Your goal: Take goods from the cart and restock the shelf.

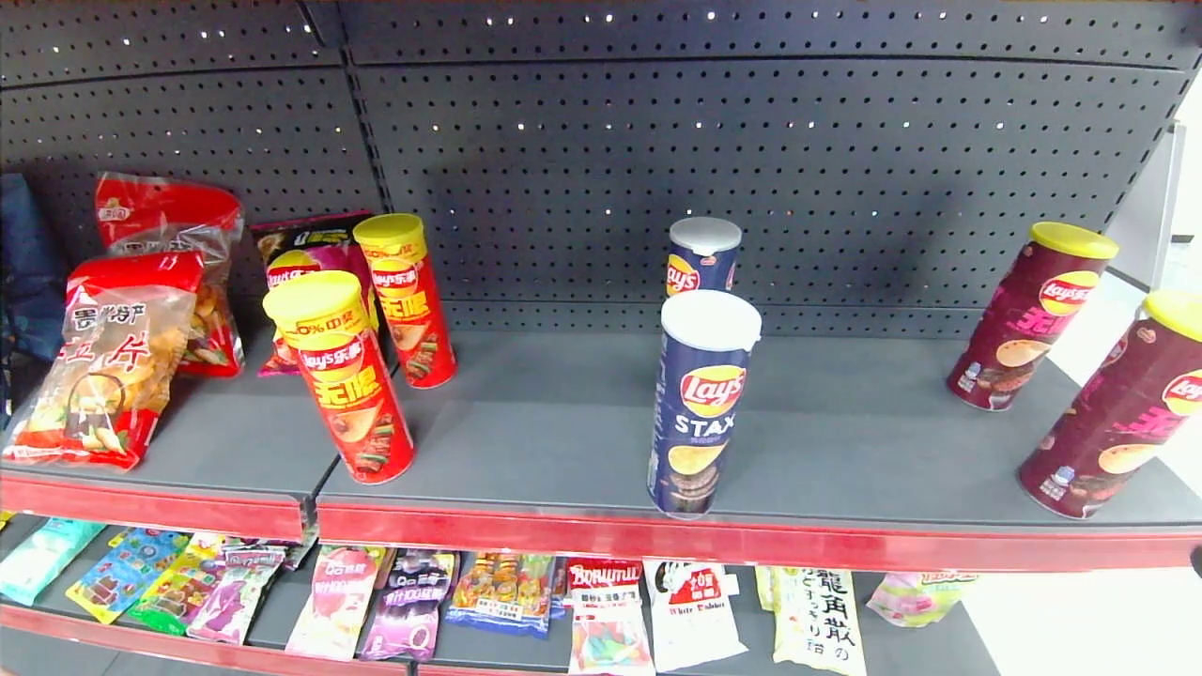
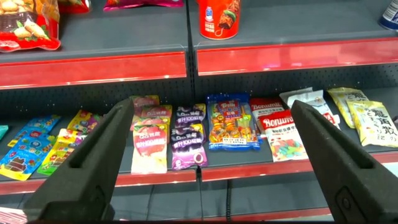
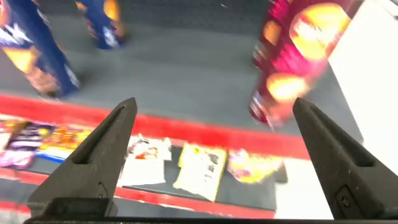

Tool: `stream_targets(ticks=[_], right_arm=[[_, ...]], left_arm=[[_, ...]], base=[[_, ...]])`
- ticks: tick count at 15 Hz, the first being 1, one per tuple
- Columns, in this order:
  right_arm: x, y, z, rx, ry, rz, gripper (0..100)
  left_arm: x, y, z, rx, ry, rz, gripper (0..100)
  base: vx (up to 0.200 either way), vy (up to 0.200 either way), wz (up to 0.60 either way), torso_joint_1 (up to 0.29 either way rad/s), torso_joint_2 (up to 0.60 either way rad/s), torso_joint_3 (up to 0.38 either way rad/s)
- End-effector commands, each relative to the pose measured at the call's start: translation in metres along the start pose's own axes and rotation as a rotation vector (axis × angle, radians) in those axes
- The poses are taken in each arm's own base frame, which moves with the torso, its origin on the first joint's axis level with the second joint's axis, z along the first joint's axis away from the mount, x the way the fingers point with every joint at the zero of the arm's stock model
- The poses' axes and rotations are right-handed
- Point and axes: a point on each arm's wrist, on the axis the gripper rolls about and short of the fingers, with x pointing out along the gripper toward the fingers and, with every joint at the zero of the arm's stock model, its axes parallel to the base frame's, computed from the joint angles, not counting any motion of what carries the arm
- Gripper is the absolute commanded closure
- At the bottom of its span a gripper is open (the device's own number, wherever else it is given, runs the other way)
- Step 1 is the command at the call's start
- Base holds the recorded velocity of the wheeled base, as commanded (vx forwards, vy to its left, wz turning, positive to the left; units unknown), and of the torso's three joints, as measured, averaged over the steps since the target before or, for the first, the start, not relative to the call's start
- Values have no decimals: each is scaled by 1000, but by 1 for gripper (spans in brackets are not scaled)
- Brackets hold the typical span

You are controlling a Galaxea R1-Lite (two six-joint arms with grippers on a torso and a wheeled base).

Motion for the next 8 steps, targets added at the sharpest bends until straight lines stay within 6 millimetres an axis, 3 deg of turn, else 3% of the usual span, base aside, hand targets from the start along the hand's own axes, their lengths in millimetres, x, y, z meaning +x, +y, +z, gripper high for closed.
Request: stream_targets(ticks=[1,3,5,8], right_arm=[[-36,6,-56,-43,-110,-21,0],[-40,10,-87,-42,-160,2,0],[-35,10,-101,38,-109,-23,0],[-35,9,-102,77,-94,-29,0]], left_arm=[[0,0,0,0,2,-1,0],[0,0,0,0,2,-1,0],[0,0,0,-12,2,-1,0],[0,0,0,-15,2,-1,0]], base=[[0,0,0,0,0,0],[0,0,0,0,0,0],[0,0,0,0,0,0],[0,0,0,0,0,0]])
